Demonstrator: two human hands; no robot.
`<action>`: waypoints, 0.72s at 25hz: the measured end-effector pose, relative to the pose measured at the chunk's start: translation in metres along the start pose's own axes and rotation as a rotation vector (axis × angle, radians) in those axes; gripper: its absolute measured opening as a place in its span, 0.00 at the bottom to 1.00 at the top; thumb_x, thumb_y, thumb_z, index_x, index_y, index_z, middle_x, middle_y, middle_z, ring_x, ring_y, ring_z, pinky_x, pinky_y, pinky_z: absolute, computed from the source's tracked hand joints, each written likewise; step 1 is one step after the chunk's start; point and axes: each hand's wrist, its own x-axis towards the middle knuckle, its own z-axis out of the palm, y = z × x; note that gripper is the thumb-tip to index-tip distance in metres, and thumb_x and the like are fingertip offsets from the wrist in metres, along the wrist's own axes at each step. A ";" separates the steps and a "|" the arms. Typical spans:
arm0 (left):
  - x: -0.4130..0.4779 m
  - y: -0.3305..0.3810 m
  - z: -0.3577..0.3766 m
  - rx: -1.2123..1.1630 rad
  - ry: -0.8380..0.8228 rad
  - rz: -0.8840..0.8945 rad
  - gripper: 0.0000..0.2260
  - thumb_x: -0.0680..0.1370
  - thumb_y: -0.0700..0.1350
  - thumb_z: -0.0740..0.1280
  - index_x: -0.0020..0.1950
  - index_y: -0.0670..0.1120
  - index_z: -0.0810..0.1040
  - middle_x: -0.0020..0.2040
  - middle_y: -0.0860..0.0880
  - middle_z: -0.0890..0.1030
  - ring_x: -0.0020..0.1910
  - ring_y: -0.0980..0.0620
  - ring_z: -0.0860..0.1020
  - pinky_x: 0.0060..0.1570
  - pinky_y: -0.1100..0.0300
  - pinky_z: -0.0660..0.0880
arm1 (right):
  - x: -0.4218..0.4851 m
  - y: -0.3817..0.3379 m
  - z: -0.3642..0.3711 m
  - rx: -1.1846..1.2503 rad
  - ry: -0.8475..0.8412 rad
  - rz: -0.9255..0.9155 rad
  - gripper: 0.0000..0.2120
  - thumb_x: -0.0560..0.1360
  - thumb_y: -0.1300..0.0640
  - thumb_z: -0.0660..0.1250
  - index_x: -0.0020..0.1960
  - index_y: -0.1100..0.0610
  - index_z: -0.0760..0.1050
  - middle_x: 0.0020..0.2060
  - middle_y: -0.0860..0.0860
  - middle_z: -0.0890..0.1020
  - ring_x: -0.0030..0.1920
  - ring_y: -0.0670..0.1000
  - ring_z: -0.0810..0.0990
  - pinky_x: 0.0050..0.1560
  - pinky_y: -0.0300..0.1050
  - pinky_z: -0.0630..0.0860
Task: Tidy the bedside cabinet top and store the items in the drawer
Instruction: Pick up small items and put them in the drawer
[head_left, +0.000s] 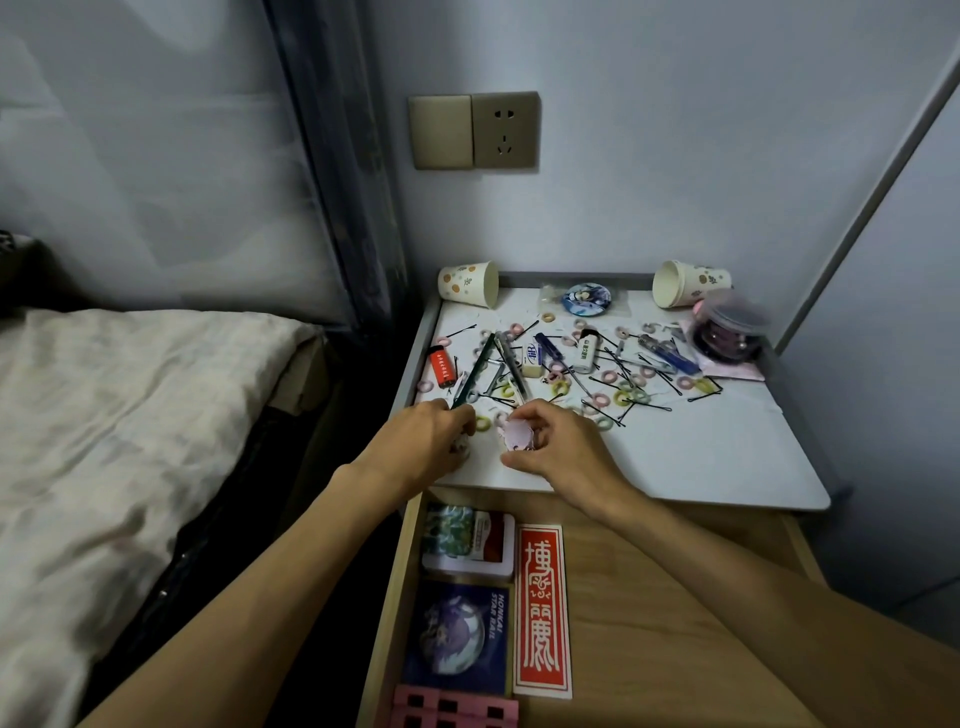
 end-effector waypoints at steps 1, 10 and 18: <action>0.000 0.000 0.000 -0.012 0.017 0.006 0.15 0.77 0.47 0.68 0.62 0.48 0.73 0.53 0.44 0.79 0.49 0.43 0.78 0.43 0.54 0.72 | 0.000 0.001 0.000 0.023 -0.006 0.010 0.19 0.66 0.60 0.79 0.54 0.52 0.79 0.40 0.44 0.80 0.34 0.32 0.77 0.33 0.26 0.71; -0.019 0.008 -0.019 -0.283 0.100 -0.083 0.13 0.76 0.48 0.70 0.61 0.53 0.79 0.54 0.48 0.84 0.54 0.49 0.80 0.48 0.58 0.75 | -0.008 0.000 0.000 0.193 -0.047 0.082 0.13 0.72 0.65 0.73 0.52 0.51 0.80 0.40 0.50 0.83 0.32 0.46 0.82 0.32 0.35 0.75; -0.080 0.013 -0.034 -0.536 -0.021 -0.249 0.11 0.74 0.46 0.73 0.56 0.53 0.81 0.50 0.50 0.81 0.46 0.55 0.79 0.44 0.66 0.73 | -0.040 -0.010 0.017 0.031 -0.384 0.116 0.04 0.76 0.55 0.69 0.50 0.48 0.80 0.42 0.47 0.85 0.40 0.43 0.83 0.36 0.34 0.75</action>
